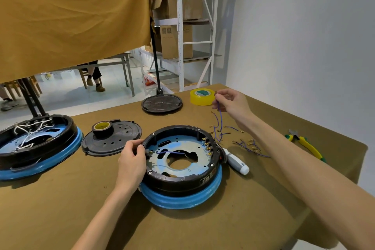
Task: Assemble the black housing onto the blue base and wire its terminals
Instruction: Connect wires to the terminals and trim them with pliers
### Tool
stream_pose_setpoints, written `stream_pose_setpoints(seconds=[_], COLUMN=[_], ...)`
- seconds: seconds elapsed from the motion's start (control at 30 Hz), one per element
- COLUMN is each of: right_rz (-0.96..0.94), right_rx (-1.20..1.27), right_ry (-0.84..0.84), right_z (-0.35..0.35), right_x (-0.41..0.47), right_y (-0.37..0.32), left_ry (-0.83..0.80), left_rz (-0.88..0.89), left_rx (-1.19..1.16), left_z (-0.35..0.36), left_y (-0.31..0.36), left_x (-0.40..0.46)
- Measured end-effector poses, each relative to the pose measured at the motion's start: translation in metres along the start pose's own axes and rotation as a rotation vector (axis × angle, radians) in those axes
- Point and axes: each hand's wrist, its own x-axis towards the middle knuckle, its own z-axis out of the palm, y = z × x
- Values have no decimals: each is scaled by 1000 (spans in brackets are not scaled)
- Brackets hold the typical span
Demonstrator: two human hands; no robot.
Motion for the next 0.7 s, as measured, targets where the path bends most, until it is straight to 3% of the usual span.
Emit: stream_pose_setpoints(seconds=[0.33, 0.57, 0.7], right_rz=[-183, -135, -47], right_rx=[-233, -438, -764], right_ry=[-167, -368, -259], right_z=[-5, -4, -25], right_x=[-14, -16, -15], right_y=[-10, 9, 39], left_ry=[5, 14, 12], left_rz=[-1, 0, 4], left_rx=[19, 36, 49], left_z=[0, -2, -2], left_y=[3, 5, 8], left_x=[-1, -2, -3])
